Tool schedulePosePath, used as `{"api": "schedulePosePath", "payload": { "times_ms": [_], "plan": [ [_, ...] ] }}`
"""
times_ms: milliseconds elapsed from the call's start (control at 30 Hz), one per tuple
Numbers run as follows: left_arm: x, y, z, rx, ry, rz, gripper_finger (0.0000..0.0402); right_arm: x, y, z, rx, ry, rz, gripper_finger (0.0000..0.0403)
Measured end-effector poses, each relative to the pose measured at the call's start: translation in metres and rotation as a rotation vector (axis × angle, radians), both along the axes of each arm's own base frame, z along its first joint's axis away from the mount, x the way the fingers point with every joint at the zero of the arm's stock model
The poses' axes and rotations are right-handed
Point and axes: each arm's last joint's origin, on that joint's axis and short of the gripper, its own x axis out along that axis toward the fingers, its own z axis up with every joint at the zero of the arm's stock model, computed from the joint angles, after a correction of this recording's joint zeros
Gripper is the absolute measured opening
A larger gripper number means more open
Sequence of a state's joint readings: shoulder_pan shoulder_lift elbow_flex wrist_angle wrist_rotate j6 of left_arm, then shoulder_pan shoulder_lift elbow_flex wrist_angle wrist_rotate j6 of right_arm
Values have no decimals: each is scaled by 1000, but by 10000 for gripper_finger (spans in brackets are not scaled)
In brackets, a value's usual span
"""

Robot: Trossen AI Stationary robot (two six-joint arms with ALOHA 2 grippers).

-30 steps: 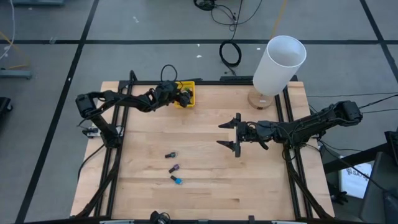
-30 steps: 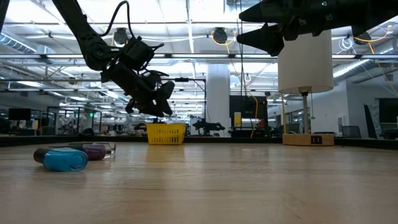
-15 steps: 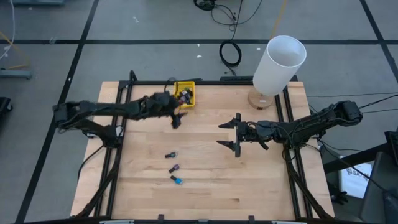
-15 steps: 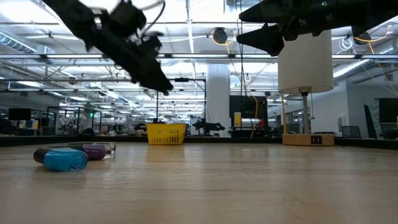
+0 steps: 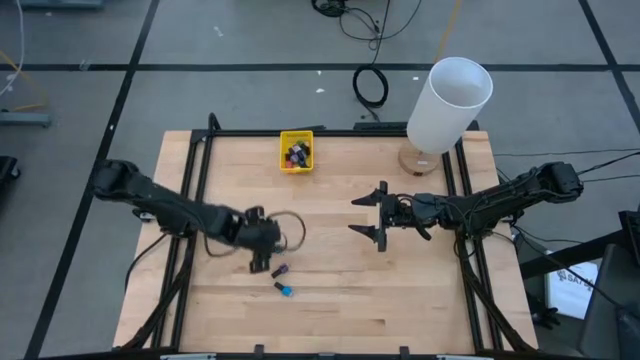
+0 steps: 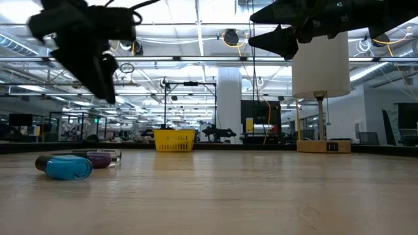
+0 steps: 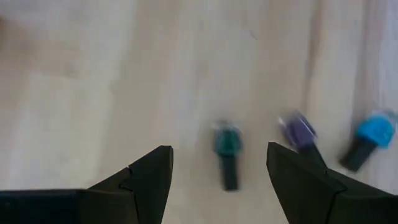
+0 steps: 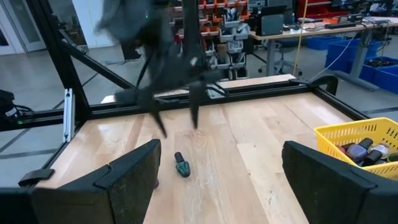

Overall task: Pick & Place Nail Polish
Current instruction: Put the green nail polish bottle into the yellow bin

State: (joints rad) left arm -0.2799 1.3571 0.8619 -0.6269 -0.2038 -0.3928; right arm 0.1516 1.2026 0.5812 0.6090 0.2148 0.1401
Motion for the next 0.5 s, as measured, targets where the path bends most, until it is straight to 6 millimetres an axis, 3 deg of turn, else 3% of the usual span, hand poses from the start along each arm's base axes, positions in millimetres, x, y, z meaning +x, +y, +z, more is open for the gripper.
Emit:
{"api": "schedulePosePath", "payload": {
  "times_ms": [200, 500],
  "plan": [
    [4, -23, -30, 20, 122, -34, 255, 0, 0, 1, 15, -10, 0, 320],
    [12, -26, -62, 30, 245, 23, 255, 0, 0, 1, 33, -13, 0, 320]
  ]
}}
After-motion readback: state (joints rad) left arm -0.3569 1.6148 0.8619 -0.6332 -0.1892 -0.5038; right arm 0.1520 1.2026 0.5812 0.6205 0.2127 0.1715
